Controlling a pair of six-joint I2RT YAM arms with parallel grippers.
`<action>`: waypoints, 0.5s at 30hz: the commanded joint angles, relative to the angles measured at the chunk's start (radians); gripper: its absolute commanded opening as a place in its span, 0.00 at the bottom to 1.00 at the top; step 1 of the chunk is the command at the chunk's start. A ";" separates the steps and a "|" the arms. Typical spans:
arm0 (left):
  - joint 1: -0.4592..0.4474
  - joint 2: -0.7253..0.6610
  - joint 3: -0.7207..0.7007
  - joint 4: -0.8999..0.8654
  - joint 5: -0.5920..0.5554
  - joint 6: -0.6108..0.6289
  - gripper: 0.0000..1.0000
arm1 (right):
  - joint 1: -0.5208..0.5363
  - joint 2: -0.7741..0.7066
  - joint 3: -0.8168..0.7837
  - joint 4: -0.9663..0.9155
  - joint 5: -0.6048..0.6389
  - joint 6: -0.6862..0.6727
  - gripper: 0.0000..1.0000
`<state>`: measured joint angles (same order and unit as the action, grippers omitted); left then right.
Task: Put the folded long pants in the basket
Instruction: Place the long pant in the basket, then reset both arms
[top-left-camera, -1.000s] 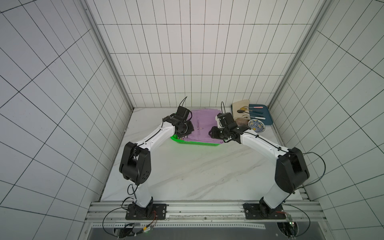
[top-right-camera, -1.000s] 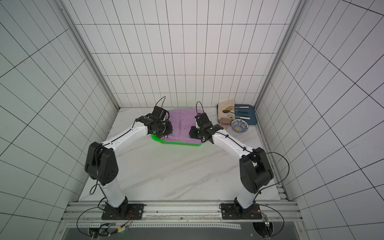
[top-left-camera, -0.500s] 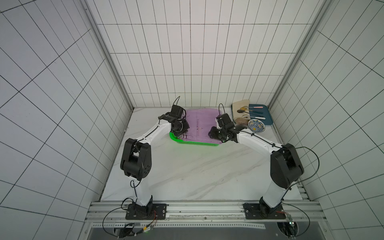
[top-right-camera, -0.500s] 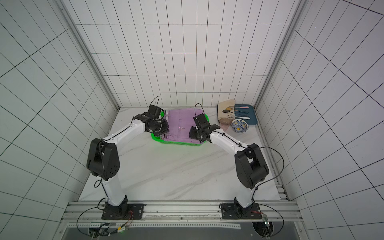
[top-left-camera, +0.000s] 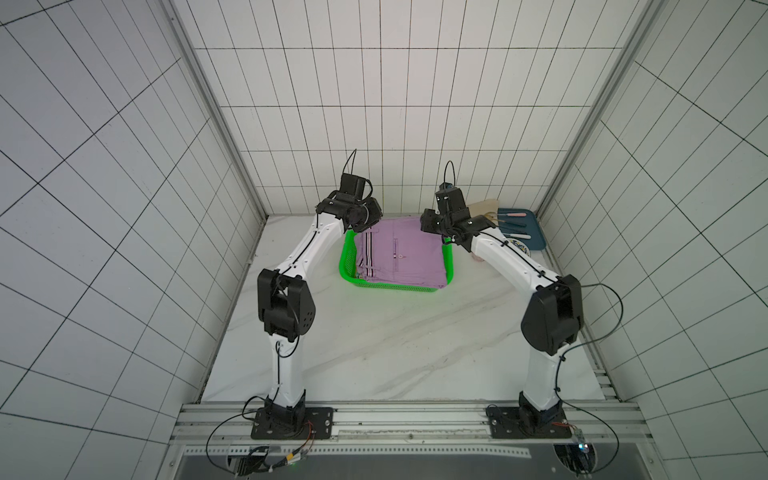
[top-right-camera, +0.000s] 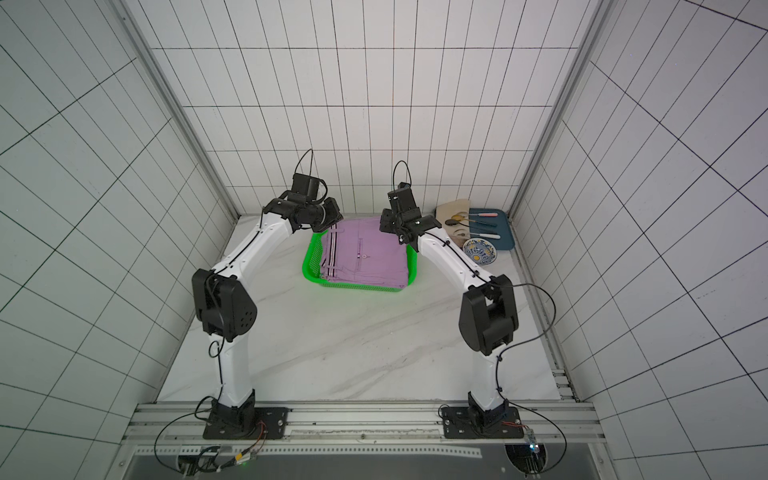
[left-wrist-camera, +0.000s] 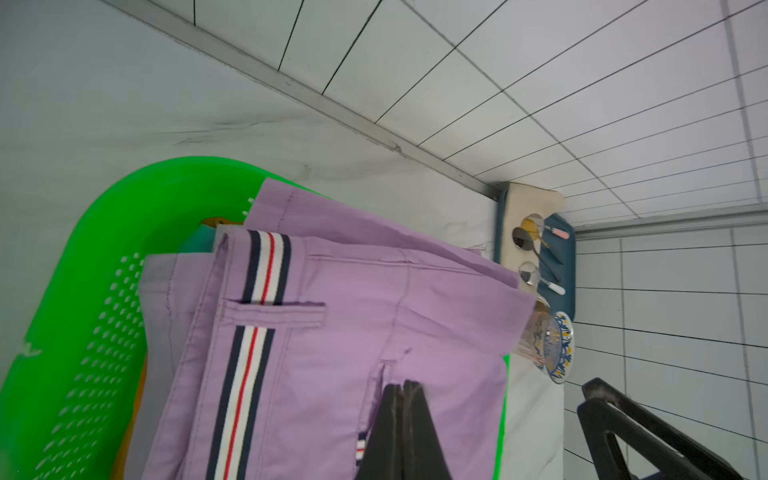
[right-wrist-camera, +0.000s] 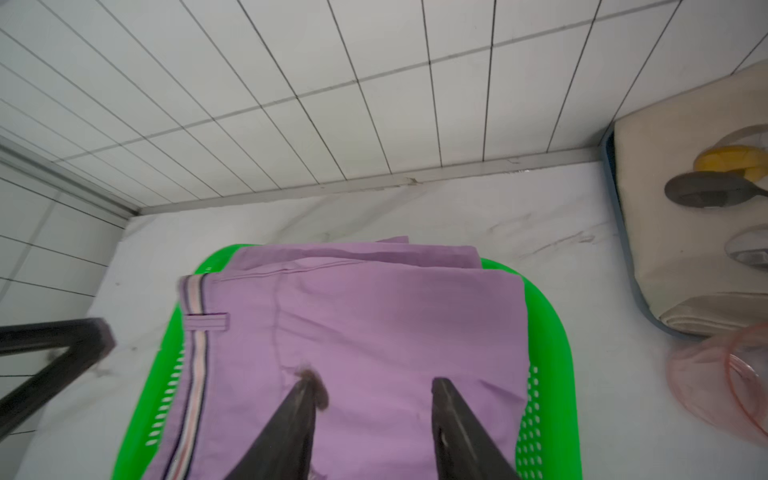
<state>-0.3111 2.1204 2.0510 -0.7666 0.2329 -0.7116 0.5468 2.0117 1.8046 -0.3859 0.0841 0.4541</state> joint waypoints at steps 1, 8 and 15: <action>0.043 0.143 0.025 -0.014 0.021 0.055 0.00 | -0.047 0.141 0.038 -0.057 -0.004 -0.016 0.48; 0.115 0.298 0.133 -0.095 0.067 0.067 0.00 | -0.071 0.172 0.059 -0.062 -0.044 -0.009 0.48; 0.092 -0.062 -0.141 0.059 0.024 0.020 0.00 | -0.057 -0.083 -0.025 -0.053 -0.015 -0.044 0.52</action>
<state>-0.2016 2.2528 2.0052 -0.7712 0.3111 -0.6762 0.4843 2.1048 1.8278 -0.4240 0.0322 0.4416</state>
